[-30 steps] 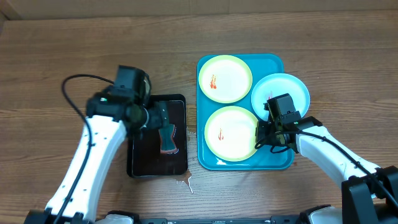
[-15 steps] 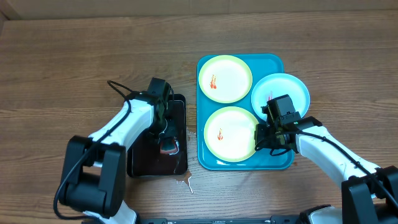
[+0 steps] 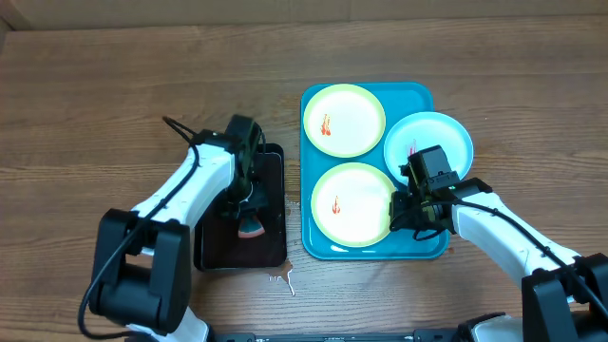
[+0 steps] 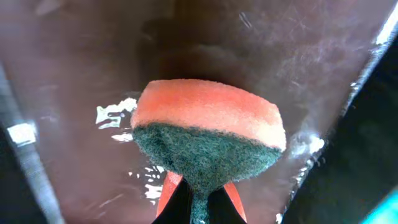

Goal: Clean dirty plates on tray and stack at the side
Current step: 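Scrub the lower yellow plate with the sponge in the left gripper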

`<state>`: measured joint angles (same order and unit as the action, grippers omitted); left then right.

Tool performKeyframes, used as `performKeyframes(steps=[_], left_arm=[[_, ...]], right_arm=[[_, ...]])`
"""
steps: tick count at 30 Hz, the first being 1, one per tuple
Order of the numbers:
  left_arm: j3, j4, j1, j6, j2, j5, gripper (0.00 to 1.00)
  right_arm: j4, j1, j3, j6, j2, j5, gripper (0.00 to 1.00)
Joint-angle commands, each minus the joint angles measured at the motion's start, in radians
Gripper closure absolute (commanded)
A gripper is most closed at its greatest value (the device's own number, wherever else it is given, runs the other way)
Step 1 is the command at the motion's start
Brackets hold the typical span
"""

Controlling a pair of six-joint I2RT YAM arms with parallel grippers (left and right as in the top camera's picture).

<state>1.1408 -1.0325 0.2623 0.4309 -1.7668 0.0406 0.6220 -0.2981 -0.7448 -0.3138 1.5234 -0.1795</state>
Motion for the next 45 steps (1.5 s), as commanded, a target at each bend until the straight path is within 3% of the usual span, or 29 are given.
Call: performKeyframes(steps=[1, 9, 18, 28, 39, 45], left_arm=[[0.119, -0.042, 0.006, -0.061, 0.090, -0.092, 0.96], [0.154, -0.063, 0.008, -0.092, 0.093, -0.092, 0.96], [0.167, -0.076, 0.008, -0.121, 0.093, -0.090, 0.96], [0.262, -0.027, 0.069, -0.142, 0.093, 0.199, 0.96], [0.249, 0.240, 0.340, 0.124, -0.058, 0.271, 0.96], [0.249, 0.277, 0.380, 0.201, -0.203, 0.333, 0.96]], right_arm=[[-0.005, -0.011, 0.002, 0.014, -0.004, -0.004, 0.83], [-0.053, -0.027, 0.002, 0.017, 0.006, 0.014, 0.83], [-0.053, -0.027, 0.002, -0.013, 0.074, 0.047, 0.93], [-0.082, -0.027, 0.001, -0.047, 0.075, 0.048, 0.96], [-0.074, -0.027, 0.002, -0.047, 0.075, 0.048, 0.96], [-0.067, -0.027, 0.002, -0.047, 0.075, 0.048, 0.96]])
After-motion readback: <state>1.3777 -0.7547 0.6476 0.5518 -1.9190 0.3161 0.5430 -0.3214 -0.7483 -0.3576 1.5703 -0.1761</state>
